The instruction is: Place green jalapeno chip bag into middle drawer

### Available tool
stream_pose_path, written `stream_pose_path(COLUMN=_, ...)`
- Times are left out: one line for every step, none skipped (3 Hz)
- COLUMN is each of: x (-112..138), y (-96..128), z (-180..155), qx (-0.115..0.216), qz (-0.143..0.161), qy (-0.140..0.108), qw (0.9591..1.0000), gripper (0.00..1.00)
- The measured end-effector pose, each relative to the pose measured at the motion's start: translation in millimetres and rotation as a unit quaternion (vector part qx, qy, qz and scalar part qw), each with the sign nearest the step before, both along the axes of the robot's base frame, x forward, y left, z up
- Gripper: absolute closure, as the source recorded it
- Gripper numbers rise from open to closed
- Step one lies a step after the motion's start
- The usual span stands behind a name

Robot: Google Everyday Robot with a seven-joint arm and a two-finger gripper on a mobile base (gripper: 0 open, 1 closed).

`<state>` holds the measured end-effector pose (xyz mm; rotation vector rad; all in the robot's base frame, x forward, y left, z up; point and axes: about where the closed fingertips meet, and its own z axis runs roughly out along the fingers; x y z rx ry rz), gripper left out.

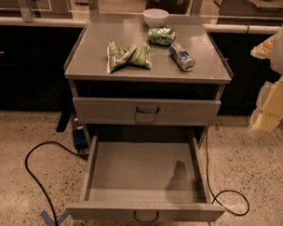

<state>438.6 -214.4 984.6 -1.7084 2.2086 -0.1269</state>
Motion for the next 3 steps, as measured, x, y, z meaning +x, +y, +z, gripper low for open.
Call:
stream_pose_path(x=5.6, y=-0.9, z=-2.1, qx=-0.004, qz=-0.002, qy=-0.004, qw=1.0, gripper=0.0)
stream_pose_path(x=35.8, y=3.7, z=-13.0, qx=0.004, qz=0.018, qy=-0.006, qw=0.9998, gripper=0.0)
stream_pose_path(x=87.4, y=15.4, z=-29.9, qx=0.011, qz=0.053, qy=-0.014, qw=0.9985, gripper=0.0)
